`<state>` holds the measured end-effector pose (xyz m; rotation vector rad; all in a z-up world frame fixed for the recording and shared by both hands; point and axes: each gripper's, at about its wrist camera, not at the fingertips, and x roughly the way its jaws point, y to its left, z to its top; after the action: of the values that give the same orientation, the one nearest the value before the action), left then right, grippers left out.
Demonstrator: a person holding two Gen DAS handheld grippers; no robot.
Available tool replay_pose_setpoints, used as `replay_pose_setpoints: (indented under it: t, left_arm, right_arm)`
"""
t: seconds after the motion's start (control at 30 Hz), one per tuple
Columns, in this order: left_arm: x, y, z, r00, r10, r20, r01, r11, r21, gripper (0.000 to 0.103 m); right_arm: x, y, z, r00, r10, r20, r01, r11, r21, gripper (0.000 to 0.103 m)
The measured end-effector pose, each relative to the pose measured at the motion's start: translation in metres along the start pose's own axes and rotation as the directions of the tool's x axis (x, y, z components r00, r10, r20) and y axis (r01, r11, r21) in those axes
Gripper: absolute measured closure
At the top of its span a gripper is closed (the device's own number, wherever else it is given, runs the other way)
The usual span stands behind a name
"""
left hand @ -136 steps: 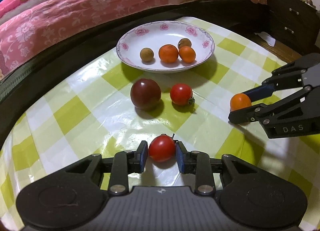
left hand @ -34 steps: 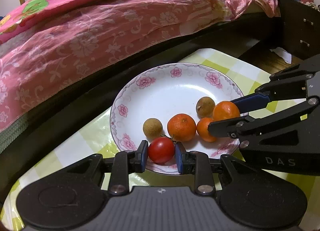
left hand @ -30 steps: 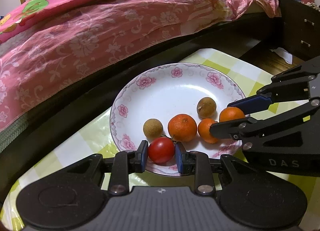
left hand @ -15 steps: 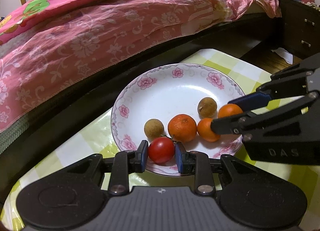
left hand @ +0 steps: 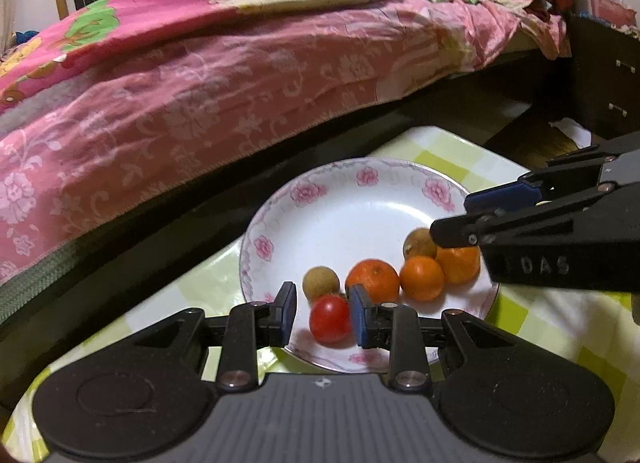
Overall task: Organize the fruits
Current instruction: 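Lower both grippers and open them to drop the tomato and orange onto the plate, then grasp the large dark red tomato with the left gripper while the right gripper grasps a red tomato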
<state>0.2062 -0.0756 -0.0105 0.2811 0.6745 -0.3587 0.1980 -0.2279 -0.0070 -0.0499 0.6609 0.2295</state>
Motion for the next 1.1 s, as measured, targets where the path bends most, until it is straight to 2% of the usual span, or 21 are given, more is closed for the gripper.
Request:
replay_pose_setpoints:
  t: [0.27,0.47,0.83,1.1]
  left_arm:
    - [-0.018,0.009,0.009,1.000,0.001,0.019,-0.001,1.000,-0.027,0.066]
    - [-0.035,0.017,-0.005,1.000,-0.003,0.006,0.003,1.000,-0.025,0.066]
    - [-0.065,0.040,-0.050,0.997,-0.035,-0.064,0.033,0.999,-0.036,0.065]
    - [-0.069,0.045,-0.060,0.994,-0.074,-0.074,0.071,0.996,-0.054,0.065]
  right_arm:
    - [-0.018,-0.007,0.008,0.998,-0.003,0.058,-0.001,0.998,0.060,0.074]
    - [-0.034,0.008,0.003,0.998,0.037,0.050,-0.039,0.998,0.040,0.073]
    - [-0.041,0.055,-0.049,0.985,0.125,-0.118,-0.131,0.991,-0.041,0.072]
    - [-0.017,0.075,-0.048,0.976,0.162,-0.144,-0.172,0.983,-0.060,0.070]
